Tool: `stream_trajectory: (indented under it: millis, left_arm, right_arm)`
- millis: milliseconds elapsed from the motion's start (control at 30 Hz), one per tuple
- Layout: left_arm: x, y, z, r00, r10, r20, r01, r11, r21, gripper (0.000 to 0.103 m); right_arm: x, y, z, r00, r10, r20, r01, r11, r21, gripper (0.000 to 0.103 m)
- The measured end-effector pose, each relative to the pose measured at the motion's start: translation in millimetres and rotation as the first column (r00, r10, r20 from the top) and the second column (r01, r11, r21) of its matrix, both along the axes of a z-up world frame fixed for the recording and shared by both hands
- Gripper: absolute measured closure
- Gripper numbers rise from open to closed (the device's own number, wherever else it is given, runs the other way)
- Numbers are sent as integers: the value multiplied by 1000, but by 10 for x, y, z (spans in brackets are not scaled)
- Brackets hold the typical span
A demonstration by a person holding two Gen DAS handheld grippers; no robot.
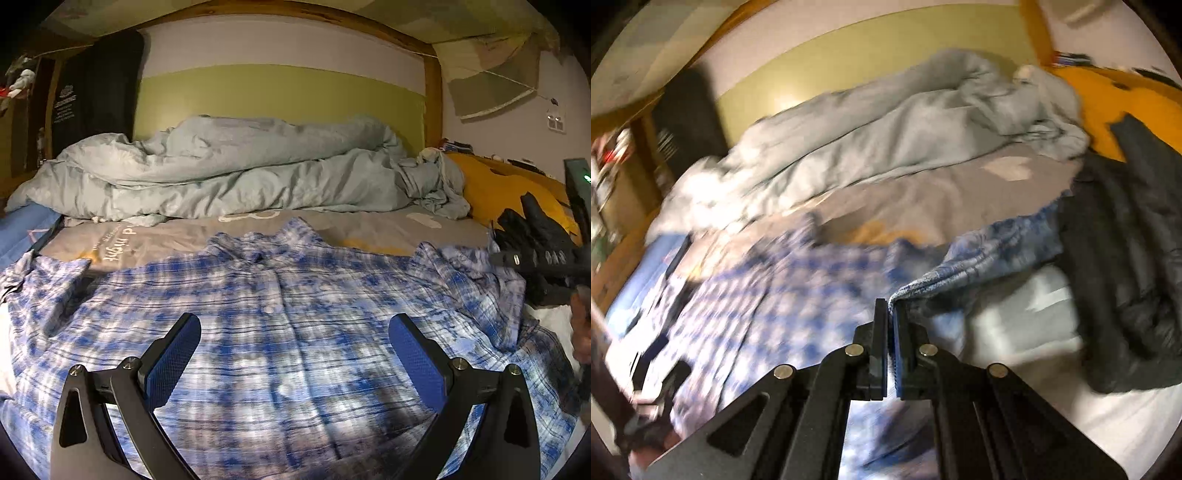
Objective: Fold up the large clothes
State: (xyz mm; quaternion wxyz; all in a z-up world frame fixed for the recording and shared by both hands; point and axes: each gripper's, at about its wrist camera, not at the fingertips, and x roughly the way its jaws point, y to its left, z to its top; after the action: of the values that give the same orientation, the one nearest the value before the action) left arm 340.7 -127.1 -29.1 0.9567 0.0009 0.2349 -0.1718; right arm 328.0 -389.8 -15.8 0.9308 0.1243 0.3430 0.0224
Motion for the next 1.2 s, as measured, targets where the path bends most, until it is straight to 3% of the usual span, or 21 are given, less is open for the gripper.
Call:
stream_trajectory:
  millis: [233,367,467,567,700,800,933,1000,1100,1200]
  left_arm:
    - [-28,91,46,1000,25,8,-25,1000,-18,0]
    - [-63,89,73,999,25,28,-25,1000,-8,0]
    - [-81,96,81,999,28,32,-28,1000,-10,0]
    - [-87,97,87,999,28,32,-28,1000,-12,0]
    - [-91,92,88,999,25,33,-25,1000,-10,0]
    - [-95,78,97,999,23,34,-23,1000,-4,0]
    - [-119,32,95,999,14,43,-15,1000,16,0]
    - [-123,-5,93,999,11,45,-12,1000,28,0]
    - [-125,-52,81,999,8,44,-10,999,43,0]
    - [-131,-71,76,999,4,42,-6,999,46,0]
  right_arm:
    - [-190,632,-249,977,154,-150,-161,986,-38,100]
    - [-381,891,-302,948,261,-184,-262,965,22,100]
    - [-512,1001,-311,939,287,-191,-291,957,7,94]
    - [-578,899,-231,961,224,-163,-226,974,5,72]
    - [-579,517,-61,992,82,-92,-78,996,48,66]
    - [-584,152,-32,996,-57,-62,61,996,67,58]
    - [-436,-282,-132,965,-256,-62,257,967,-2,58]
    - [-286,-490,-253,942,-318,-105,319,948,-8,57]
    - [-112,-773,-453,914,-364,-180,379,924,52,55]
    - [6,-862,-585,903,-371,-219,389,920,49,48]
